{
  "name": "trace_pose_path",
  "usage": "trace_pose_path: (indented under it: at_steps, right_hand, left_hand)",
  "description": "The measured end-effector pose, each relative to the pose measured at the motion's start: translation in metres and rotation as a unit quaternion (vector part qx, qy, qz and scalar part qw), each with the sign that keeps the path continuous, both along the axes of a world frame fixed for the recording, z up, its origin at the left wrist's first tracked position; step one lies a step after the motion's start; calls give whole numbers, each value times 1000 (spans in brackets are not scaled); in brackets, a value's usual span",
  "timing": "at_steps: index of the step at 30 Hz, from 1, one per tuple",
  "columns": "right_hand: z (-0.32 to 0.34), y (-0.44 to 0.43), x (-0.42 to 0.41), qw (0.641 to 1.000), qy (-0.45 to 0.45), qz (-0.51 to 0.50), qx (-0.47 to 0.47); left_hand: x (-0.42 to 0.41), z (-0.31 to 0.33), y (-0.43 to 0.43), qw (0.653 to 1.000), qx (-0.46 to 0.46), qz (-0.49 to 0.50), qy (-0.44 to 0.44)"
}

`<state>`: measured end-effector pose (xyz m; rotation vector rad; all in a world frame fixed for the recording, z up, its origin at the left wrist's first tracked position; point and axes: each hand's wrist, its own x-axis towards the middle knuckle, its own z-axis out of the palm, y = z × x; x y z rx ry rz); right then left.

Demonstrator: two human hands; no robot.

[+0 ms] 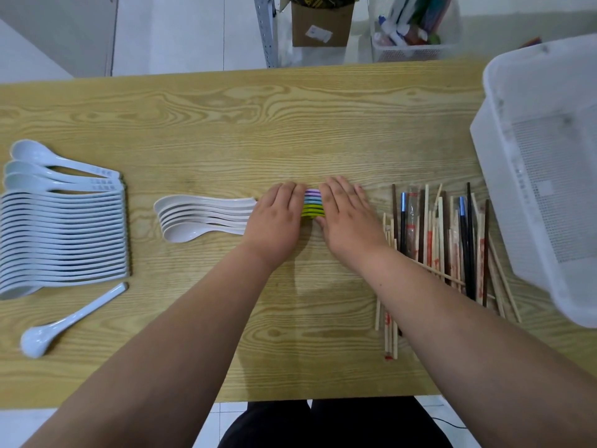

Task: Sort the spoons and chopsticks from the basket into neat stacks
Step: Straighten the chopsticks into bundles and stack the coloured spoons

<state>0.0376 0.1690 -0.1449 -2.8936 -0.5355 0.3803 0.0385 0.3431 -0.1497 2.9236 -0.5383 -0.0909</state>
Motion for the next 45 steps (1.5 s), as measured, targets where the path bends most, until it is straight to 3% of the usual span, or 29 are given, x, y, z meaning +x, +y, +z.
trace_pose_path:
  at_steps: [13,21,26,31,36,45]
  right_hand:
    - [17,-5,2,999,39,11,-21]
    - [32,-4,-15,998,57,-1,-3]
    - [44,0,-42,998,33,-11,60]
    - [65,4,-85,990,62,-24,124]
    - [95,1,-133,984,133,-46,110]
    - [139,-40,-193,985,126,-80,84]
  left_hand:
    - [-6,13,6,999,-12,7,45]
    - [-22,25,16,1000,-18,-21,8]
    - [-45,38,27,993,-101,-21,-50]
    - [-91,56,38,986,-168,2,1]
    - [-139,74,41,977,-196,-1,80]
    - [-185,103,23,968,-217,-19,126]
